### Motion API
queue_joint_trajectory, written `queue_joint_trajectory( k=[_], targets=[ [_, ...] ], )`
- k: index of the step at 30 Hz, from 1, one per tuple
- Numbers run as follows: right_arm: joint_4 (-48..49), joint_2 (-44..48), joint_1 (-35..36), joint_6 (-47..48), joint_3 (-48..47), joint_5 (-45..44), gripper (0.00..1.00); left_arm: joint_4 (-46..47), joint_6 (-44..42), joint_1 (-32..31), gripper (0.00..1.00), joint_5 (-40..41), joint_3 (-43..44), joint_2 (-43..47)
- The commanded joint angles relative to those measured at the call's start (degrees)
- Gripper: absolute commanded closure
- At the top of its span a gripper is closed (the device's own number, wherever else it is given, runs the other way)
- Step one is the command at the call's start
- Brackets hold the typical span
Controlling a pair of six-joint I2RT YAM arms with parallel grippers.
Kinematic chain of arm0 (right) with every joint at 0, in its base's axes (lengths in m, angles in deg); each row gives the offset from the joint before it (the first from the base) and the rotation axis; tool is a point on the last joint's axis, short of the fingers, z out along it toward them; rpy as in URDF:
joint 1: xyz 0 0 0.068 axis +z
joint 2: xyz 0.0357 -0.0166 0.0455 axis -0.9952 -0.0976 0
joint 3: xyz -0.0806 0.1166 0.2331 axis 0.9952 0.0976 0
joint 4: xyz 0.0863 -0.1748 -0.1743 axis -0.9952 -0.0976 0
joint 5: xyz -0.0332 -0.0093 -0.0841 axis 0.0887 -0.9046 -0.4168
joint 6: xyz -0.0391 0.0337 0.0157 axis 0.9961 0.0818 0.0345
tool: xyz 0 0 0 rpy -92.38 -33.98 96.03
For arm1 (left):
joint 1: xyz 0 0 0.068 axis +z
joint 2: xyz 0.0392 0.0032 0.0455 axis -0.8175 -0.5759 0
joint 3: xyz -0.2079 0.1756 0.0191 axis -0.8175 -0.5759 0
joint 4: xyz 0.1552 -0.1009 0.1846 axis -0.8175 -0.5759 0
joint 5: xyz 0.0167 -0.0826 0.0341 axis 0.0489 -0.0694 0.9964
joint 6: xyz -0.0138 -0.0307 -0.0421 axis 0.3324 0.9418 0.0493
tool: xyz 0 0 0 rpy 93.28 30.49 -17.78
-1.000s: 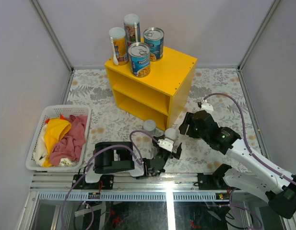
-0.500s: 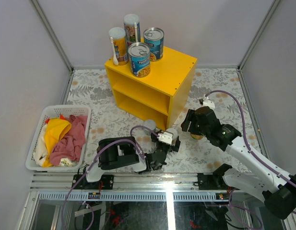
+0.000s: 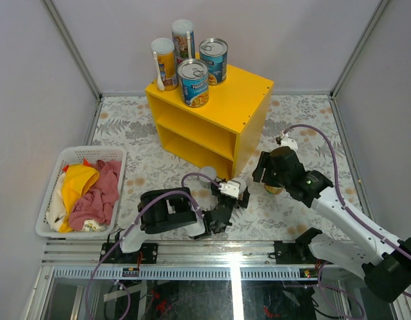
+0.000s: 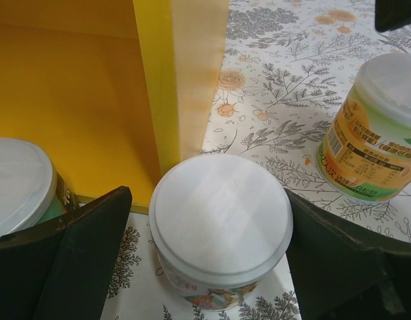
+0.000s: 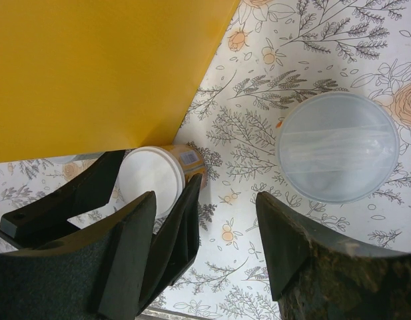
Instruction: Place and organize the canned foods onto the counter
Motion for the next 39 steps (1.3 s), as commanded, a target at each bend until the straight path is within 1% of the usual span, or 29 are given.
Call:
queue_joint_trajectory(
  k=[1,4,5,6,7,8,9,17,20,24,30,33,36,39],
  targets=[
    [1.7,-0.4,-0.7,1.7,-3.1,1.5,0.31,6.5,0.0,0.4,0.15,1.6,0.8,-0.3],
    [1.9,-0.4,-0.8,1.7,-2.9,1.7,0.31,6.4,-0.4,0.4,0.2,1.7,0.8,0.0],
    [2.0,-0.4,-0.8,1.7,-2.8,1.8,0.31,6.5,-0.7,0.3,0.28,1.8,0.7,0.1],
    [2.0,-0.4,-0.8,1.7,-2.7,1.8,0.31,6.8,-1.0,0.2,0.46,2.0,0.6,0.2],
    [1.9,-0.4,-0.8,1.7,-2.7,1.9,0.31,7.1,-1.3,0.1,0.62,2.7,0.7,0.2],
    [1.9,-0.3,-0.8,1.6,-2.6,1.9,0.31,7.3,-1.5,0.0,0.72,3.0,0.7,0.1],
    [1.9,-0.1,-0.8,1.6,-2.6,1.9,0.31,7.4,-1.6,0.0,0.75,3.1,0.6,0.2],
    [1.2,1.2,-0.8,1.4,-2.1,1.6,0.31,9.2,-4.0,-2.2,0.77,3.9,-0.3,2.0],
    [1.4,1.9,-0.8,1.2,-1.6,1.3,0.31,9.6,-5.9,-3.6,0.82,3.5,-0.9,3.6],
    [2.0,2.6,-0.8,0.8,-0.2,0.9,0.31,9.3,-9.0,-5.6,0.99,3.9,-2.4,7.2],
    [3.4,3.5,-0.9,0.7,1.3,0.1,0.31,5.9,-11.8,-9.4,1.0,6.1,-5.9,16.2],
    [4.0,4.0,-0.9,0.6,2.0,-0.5,0.31,0.2,-12.0,-11.7,1.0,6.1,-7.2,22.9],
    [5.0,4.1,-0.9,0.6,2.6,-0.7,0.31,-12.9,-10.7,-14.0,1.0,4.0,-6.3,31.4],
    [6.0,4.1,-0.9,0.3,3.5,-0.9,0.31,-28.3,-7.6,-15.5,1.0,1.7,-3.2,40.3]
  ],
)
